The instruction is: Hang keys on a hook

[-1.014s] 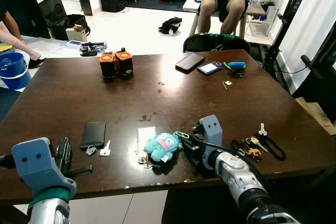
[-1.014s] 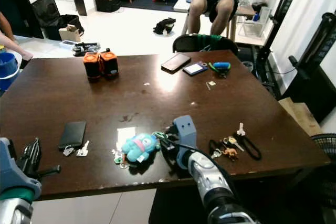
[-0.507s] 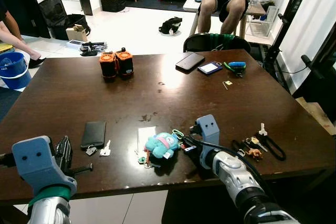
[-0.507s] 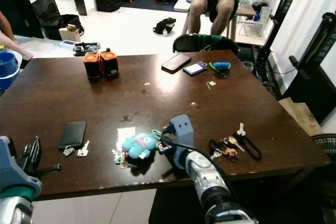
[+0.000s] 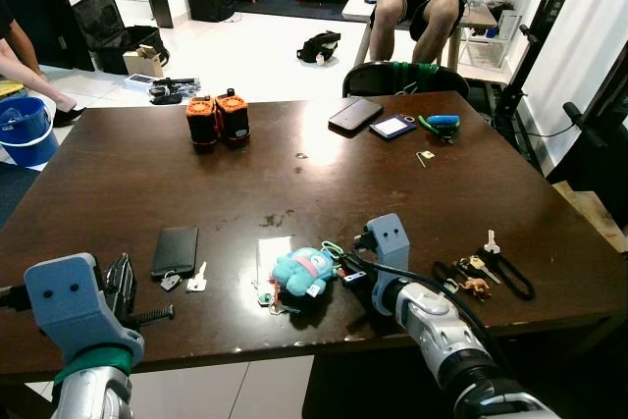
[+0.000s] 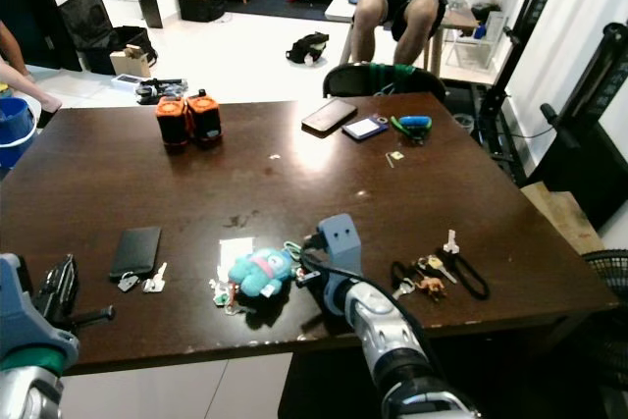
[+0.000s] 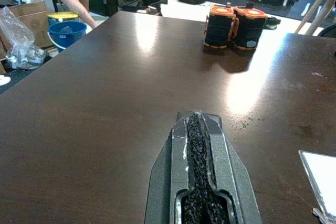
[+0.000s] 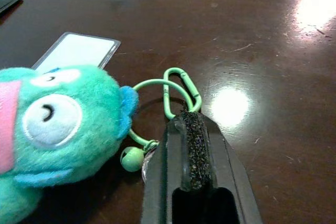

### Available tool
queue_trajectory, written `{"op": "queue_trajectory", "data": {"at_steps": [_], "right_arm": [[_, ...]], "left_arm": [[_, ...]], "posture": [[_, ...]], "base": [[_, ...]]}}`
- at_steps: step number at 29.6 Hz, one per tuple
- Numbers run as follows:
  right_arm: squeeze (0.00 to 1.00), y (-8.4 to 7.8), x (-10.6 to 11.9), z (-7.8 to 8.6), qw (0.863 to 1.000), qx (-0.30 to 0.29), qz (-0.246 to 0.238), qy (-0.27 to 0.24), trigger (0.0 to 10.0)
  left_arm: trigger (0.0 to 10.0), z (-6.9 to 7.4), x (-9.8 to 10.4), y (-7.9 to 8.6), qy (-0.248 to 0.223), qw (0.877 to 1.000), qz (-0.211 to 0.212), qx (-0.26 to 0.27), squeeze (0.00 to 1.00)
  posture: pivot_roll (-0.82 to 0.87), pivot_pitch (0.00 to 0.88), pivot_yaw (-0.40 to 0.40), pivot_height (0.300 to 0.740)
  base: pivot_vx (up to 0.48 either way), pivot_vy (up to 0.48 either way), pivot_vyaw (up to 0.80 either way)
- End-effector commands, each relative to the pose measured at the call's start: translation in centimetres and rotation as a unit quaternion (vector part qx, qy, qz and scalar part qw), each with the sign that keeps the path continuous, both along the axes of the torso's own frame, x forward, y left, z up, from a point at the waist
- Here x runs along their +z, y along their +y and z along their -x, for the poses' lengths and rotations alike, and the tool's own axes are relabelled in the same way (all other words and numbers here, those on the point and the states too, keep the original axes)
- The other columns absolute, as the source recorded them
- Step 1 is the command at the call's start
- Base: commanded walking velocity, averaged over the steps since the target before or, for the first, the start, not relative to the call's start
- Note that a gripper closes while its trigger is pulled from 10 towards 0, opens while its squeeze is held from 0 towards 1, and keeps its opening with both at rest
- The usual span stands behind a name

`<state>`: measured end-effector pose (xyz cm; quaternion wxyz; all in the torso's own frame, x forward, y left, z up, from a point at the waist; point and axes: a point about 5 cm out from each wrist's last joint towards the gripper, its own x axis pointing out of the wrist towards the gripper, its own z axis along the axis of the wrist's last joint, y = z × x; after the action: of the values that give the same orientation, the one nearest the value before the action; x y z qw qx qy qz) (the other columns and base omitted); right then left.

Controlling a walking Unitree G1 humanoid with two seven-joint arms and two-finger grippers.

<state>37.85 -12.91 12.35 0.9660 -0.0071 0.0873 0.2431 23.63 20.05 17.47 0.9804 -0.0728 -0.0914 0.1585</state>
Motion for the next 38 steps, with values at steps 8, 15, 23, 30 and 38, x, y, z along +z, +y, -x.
{"op": "queue_trajectory", "data": {"at_steps": [8,15,23,30,38], "right_arm": [[0.99,0.5,-0.6,0.2,1.0,0.001,-0.007,0.017,10.0],[0.0,1.1,-1.2,0.3,0.998,0.025,0.016,0.053,10.0],[0.0,2.0,-1.0,0.2,0.995,0.061,0.039,0.074,10.0],[0.0,1.7,-1.3,0.4,0.994,0.065,0.046,0.076,1.2],[0.0,1.7,-1.3,0.4,0.994,0.064,0.042,0.078,0.0]], "left_arm": [[10.0,0.0,-0.6,0.2,0.013,1.0,-0.001,0.004,0.0],[10.0,-0.3,-0.5,0.4,0.011,1.0,-0.004,0.003,0.0],[10.0,-0.3,-0.5,0.4,0.01,1.0,-0.006,0.001,0.0],[10.0,-0.1,-0.7,0.4,0.013,1.0,-0.004,0.003,0.0],[10.0,-0.2,-0.6,0.4,0.012,1.0,-0.004,0.004,0.0]], "posture": [[0.0,0.094,0.099,0.74],[0.0,0.075,0.1,0.74],[0.0,0.064,0.101,0.74],[0.0,0.066,0.097,0.74],[0.0,0.073,0.095,0.74]], "base": [[0.0,0.0,0.0],[0.0,0.0,0.0],[0.0,0.0,0.0],[0.0,0.0,0.0],[0.0,0.0,0.0]]}}
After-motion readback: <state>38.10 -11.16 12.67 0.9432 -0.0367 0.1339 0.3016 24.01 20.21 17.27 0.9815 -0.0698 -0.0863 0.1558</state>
